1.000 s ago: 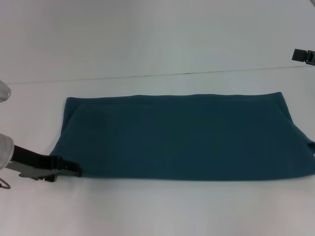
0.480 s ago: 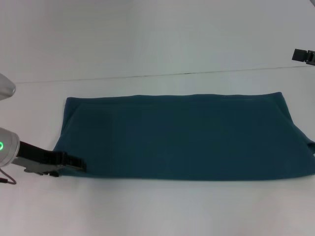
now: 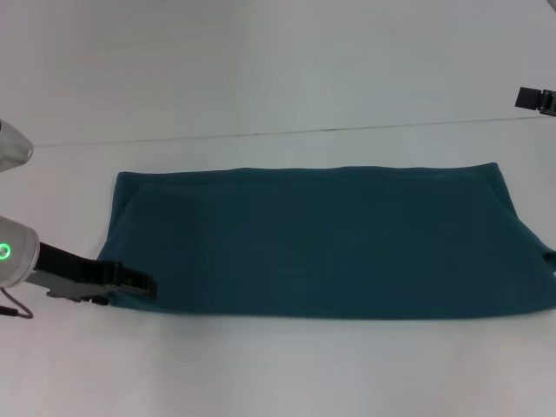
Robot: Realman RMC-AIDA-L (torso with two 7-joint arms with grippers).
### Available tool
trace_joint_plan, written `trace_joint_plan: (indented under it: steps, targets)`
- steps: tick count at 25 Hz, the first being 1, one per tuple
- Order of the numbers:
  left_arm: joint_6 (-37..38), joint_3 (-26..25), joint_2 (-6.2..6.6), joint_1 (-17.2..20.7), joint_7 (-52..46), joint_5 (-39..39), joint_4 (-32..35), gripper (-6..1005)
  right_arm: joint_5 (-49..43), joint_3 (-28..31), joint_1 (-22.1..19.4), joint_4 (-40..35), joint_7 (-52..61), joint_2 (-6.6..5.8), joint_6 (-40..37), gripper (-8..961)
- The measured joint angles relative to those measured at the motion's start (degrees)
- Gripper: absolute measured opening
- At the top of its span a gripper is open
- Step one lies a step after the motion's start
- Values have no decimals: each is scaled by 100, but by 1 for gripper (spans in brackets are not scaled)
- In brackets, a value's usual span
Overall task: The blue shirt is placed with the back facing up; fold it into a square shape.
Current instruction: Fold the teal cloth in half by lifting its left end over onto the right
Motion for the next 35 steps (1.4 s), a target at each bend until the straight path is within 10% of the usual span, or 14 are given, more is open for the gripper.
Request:
trace_joint_plan:
  steps: [7,26,35]
  targets:
    - [-127,0,0,-4,111,-7,24,811,0,0,0,-3,0,0,0,909]
    - [-163,50,-2,287,161,-63,341,92,-1,0,0,32,-23,73,1,910]
    - [93,-60,-23,921,380,-386,862,46,77,-1,3,100,-44,194,71,909]
